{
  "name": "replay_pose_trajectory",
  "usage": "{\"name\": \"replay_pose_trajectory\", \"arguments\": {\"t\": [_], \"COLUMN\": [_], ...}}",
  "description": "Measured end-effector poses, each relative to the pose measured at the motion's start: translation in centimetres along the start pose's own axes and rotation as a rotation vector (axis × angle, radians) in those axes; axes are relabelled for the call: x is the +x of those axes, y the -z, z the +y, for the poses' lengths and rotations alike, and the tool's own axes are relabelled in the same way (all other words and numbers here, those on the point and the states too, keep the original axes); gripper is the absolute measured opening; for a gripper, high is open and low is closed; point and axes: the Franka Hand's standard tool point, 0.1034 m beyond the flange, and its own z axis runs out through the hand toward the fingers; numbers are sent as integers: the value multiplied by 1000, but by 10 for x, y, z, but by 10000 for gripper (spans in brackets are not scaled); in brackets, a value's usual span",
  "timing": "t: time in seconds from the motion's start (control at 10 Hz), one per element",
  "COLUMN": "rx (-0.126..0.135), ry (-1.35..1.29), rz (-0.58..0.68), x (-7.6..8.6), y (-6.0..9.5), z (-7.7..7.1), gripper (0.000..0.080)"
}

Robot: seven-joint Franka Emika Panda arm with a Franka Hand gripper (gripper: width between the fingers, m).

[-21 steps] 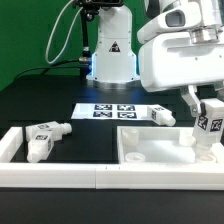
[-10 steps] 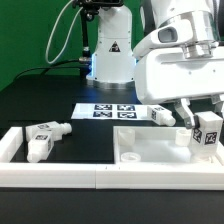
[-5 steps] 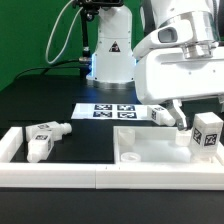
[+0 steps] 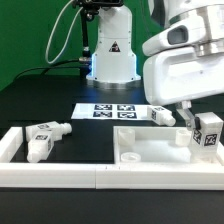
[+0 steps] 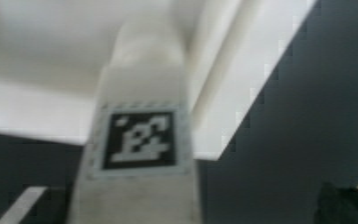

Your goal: Assemble one leg

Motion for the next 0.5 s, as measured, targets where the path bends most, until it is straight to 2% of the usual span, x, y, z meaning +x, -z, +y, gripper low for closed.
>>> {"name": "replay_pose_trajectory", "arguments": {"t": [0.1,0.4,0.5], "rx": [14,54,53], "ry": [-8,-13,-14], "rz": [-73,-246,-250], "x": [-3,-7,-8], "y": [-1,1,1], "z": [-1,13,16], "gripper": [649,649,649]}}
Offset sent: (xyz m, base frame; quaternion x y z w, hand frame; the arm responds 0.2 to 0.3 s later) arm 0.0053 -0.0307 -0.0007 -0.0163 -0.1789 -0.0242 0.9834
